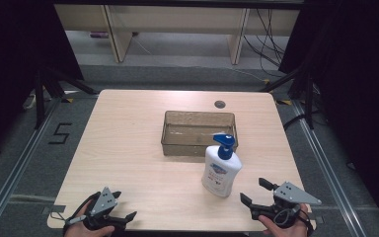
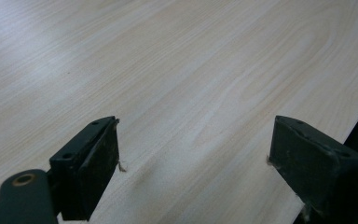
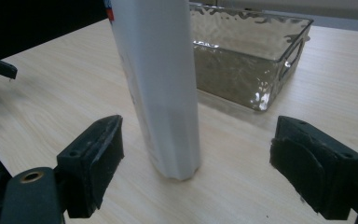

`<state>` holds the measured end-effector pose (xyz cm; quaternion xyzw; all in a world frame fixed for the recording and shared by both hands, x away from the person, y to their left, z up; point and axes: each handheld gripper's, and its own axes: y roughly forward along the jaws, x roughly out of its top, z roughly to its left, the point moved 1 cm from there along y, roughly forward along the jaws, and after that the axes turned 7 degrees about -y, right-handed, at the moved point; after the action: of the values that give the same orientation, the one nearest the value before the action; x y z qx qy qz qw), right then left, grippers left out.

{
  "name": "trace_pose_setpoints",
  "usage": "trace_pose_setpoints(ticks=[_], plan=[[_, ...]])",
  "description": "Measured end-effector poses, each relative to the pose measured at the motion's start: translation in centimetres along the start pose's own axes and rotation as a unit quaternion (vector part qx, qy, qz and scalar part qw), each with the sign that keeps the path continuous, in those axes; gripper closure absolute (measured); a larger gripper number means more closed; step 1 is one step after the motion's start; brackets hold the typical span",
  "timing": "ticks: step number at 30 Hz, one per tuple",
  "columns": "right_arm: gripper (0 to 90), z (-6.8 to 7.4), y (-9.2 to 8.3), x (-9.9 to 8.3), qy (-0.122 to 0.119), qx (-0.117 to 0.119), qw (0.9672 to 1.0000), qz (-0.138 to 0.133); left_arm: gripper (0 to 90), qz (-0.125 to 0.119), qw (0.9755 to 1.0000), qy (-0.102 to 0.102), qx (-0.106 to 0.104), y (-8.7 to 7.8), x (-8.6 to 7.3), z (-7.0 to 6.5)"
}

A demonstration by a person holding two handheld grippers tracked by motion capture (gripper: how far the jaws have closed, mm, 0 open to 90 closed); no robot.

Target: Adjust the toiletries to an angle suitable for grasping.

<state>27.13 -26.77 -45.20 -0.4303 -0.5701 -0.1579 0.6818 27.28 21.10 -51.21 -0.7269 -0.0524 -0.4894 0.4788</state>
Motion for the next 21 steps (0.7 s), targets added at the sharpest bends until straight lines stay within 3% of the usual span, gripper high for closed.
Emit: trace_pose_setpoints(ticks=[1, 5, 6, 11, 14, 15, 17, 21], plan=[[17.7, -0.1, -0.1, 0.2, -0.012, 0.001, 0.9999, 0.003, 15.2, 0.0, 1.0, -0.001, 0.0, 0.0, 0.0, 0.0], [18.1, 0.0, -0.1, 0.9, -0.023, 0.0, 0.9997, -0.007, 15.2, 0.009, 0.9999, 0.005, 0.008, 0.0, 0.0, 0.1], [18.1, 0.3, -0.1, 1.1, -0.013, 0.002, 0.9999, -0.009, 15.2, 0.007, 1.0, 0.003, 0.006, 0.0, 0.0, 0.1], [18.8, 0.4, -0.1, 1.6, -0.02, 0.005, 0.9997, -0.008, 15.2, 0.004, 0.9999, 0.005, 0.011, 0.1, 0.0, 0.1], [18.8, 0.5, 0.0, 1.9, -0.024, 0.005, 0.9997, -0.007, 15.2, 0.005, 1.0, 0.002, 0.003, -0.1, 0.0, 0.1], [18.8, 0.7, 0.0, 1.9, -0.014, 0.008, 0.9999, -0.005, 15.2, 0.005, 1.0, 0.002, 0.003, -0.1, 0.0, 0.1], [19.0, 0.6, 0.2, 2.0, -0.03, 0.007, 0.9995, -0.009, 15.2, 0.005, 1.0, 0.002, 0.006, -0.1, 0.0, 0.0], [20.2, 0.6, 0.1, 2.6, -0.027, 0.005, 0.9994, -0.02, 15.2, 0.007, 0.9999, 0.009, 0.01, 0.0, 0.0, 0.1]])
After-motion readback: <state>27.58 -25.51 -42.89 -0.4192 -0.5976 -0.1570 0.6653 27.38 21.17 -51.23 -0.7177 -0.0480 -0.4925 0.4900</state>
